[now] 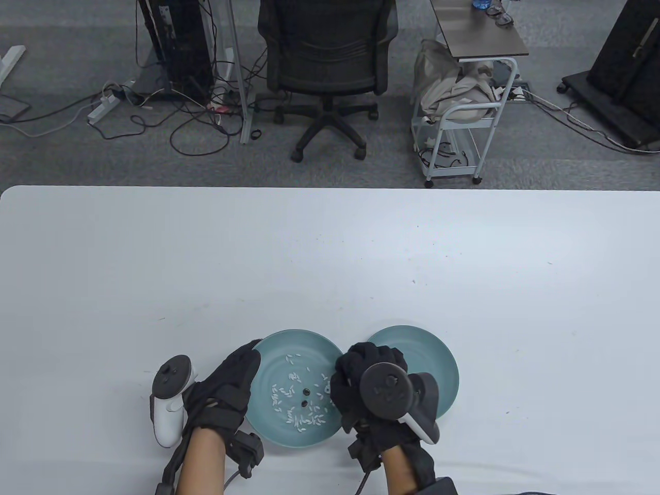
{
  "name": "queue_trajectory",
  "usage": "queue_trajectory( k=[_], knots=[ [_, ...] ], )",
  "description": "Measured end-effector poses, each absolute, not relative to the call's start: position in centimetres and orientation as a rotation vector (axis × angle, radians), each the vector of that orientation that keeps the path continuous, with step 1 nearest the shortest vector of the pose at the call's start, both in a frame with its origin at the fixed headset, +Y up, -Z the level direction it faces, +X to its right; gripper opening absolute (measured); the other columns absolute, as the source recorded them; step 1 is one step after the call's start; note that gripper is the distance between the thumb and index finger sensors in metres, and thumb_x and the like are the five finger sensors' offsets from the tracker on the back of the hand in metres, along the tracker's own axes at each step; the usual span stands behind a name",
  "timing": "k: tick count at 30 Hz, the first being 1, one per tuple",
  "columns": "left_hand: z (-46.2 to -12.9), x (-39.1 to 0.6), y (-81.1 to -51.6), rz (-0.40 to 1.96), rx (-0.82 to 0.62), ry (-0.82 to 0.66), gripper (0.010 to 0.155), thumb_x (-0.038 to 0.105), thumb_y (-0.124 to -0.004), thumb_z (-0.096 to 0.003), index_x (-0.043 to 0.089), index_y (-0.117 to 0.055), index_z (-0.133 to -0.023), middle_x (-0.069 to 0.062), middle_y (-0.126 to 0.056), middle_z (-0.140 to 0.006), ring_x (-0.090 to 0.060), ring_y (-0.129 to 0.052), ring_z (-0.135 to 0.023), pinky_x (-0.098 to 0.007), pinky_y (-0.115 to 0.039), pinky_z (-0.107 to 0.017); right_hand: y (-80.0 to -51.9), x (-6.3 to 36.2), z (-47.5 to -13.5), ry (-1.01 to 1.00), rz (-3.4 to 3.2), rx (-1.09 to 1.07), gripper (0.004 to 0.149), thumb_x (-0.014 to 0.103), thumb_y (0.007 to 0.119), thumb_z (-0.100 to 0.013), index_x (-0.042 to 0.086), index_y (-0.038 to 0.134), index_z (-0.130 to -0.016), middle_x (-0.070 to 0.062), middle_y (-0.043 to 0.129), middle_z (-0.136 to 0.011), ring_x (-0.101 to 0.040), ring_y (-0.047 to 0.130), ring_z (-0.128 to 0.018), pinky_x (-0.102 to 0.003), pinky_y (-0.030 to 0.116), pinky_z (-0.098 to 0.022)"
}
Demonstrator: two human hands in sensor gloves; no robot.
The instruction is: Pick coffee beans with hand pinch into plate
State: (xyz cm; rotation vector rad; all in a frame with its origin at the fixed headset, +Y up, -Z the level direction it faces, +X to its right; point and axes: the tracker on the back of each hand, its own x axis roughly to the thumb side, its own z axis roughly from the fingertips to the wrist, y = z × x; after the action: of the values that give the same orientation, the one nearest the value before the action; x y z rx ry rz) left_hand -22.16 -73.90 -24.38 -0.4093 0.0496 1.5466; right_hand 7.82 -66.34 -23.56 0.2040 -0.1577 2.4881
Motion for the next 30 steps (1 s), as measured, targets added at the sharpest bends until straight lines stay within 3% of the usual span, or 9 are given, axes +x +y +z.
queue_trajectory(
  k=[5,13,30],
  knots=[
    [-24.4,-22.1,-73.9,1.553,-0.411,0.046,0.055,0.036,-0.059,-0.0695,0.012,-0.051,-0.118,-0.023,-0.087,-0.093,-0.036,-0.099,-0.069,-0.048,-0.089,-0.047,-67.7,11.5,-24.6,-0.163,2.531,-0.029,0.039,0.036,0.082,-0.047,0.012,0.083,-0.079,-0.011,0.076,-0.090,-0.040,0.077,-0.076,-0.075,0.050,-0.068],
    [-24.3,-22.1,-73.9,1.553,-0.411,0.044,0.055,0.036,-0.059,-0.0696,0.012,-0.051,-0.118,-0.023,-0.087,-0.093,-0.036,-0.099,-0.069,-0.048,-0.089,-0.047,-70.6,12.4,-26.2,-0.024,2.844,-0.248,0.039,0.036,0.081,-0.048,0.013,0.083,-0.080,-0.011,0.075,-0.090,-0.040,0.077,-0.076,-0.075,0.050,-0.068],
    [-24.3,-22.0,-73.8,1.543,-0.410,0.042,0.055,0.036,-0.059,-0.0695,0.012,-0.051,-0.118,-0.023,-0.087,-0.093,-0.037,-0.098,-0.069,-0.048,-0.089,-0.047,-73.4,10.5,-27.3,0.282,3.209,-0.239,0.038,0.034,0.081,-0.049,0.017,0.082,-0.083,-0.009,0.072,-0.094,-0.038,0.075,-0.081,-0.072,0.051,-0.069]
  ],
)
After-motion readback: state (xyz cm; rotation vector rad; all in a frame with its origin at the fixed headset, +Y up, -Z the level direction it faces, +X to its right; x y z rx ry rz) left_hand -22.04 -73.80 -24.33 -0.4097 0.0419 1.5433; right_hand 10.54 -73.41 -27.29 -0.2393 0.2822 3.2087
